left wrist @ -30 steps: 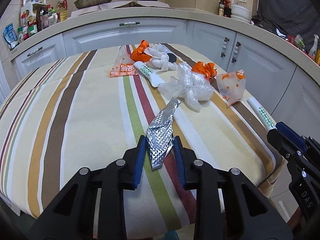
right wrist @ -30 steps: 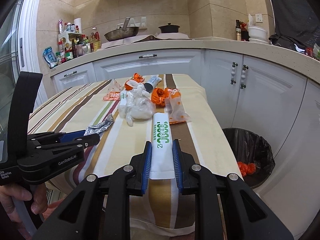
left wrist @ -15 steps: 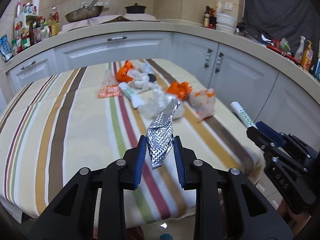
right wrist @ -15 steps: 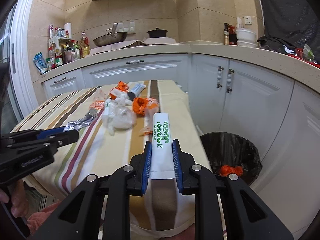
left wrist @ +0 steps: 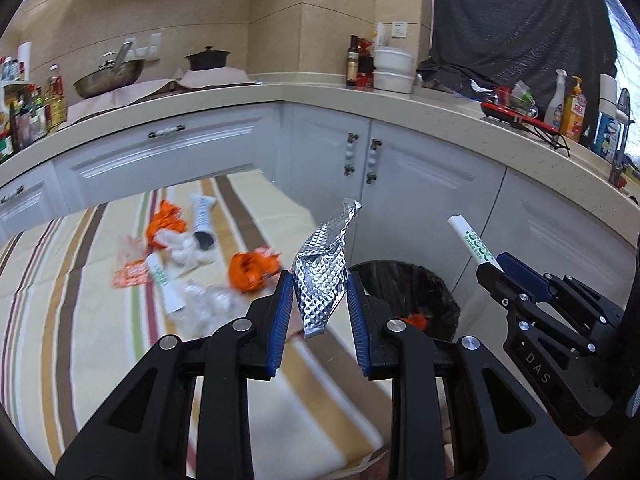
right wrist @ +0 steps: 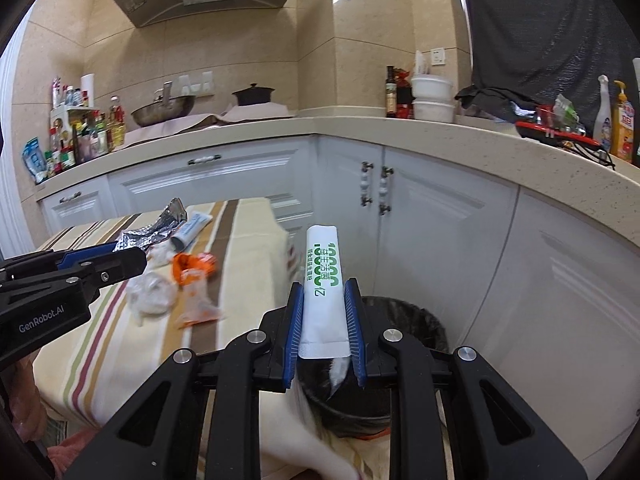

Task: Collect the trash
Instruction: 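Carry both items over the black bin and open both tools to drop them, then move both open tools back over the table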

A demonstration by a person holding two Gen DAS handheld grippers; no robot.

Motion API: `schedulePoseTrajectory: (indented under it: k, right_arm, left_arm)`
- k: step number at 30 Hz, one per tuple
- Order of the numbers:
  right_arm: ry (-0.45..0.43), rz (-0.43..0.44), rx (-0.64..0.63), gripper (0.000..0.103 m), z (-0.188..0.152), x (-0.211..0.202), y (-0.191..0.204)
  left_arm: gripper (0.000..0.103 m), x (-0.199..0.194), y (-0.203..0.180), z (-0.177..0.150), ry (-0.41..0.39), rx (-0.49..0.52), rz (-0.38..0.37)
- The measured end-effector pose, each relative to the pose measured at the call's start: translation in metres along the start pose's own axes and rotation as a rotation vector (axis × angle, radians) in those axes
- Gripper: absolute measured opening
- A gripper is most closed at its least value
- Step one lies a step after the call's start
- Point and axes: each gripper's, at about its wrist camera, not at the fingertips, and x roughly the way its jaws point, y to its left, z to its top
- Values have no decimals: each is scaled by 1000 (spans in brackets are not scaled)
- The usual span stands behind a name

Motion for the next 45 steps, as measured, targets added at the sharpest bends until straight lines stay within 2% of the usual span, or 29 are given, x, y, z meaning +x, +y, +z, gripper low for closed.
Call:
schedulePoseTrajectory:
  k: [4, 11, 18, 20, 21, 24, 30, 42, 45]
  right_arm:
    - [-4, -23, 11, 22, 5, 11, -22]
    - [16, -38, 45, 22, 4, 42, -54]
    - [57, -33, 83, 23, -2, 85, -83]
    - [62, -42, 90, 31, -5, 98, -90]
    - [71, -45, 94, 39, -6, 105, -93]
    - [88, -52, 112, 41, -8, 116, -99]
    - [81, -54, 114, 44, -5, 108, -93]
    - [46, 5, 78, 48, 13, 76, -47]
    - [37, 26, 64, 50, 17, 71, -31]
  left_arm:
    - [27, 21, -26, 11, 4, 27, -17]
    - [27, 74, -65, 16, 63, 62, -22]
    - [28, 125, -85, 18, 127, 68, -15]
    - [33, 137, -88, 18, 144, 65, -10]
    - [40, 142, -89, 19, 150, 62, -4]
    - [43, 150, -88, 19, 157, 55, 4]
    - [46, 144, -80, 23, 145, 47, 9]
    - [49, 90, -32, 28, 83, 0, 78]
    - [56, 75, -13, 27, 69, -24, 108]
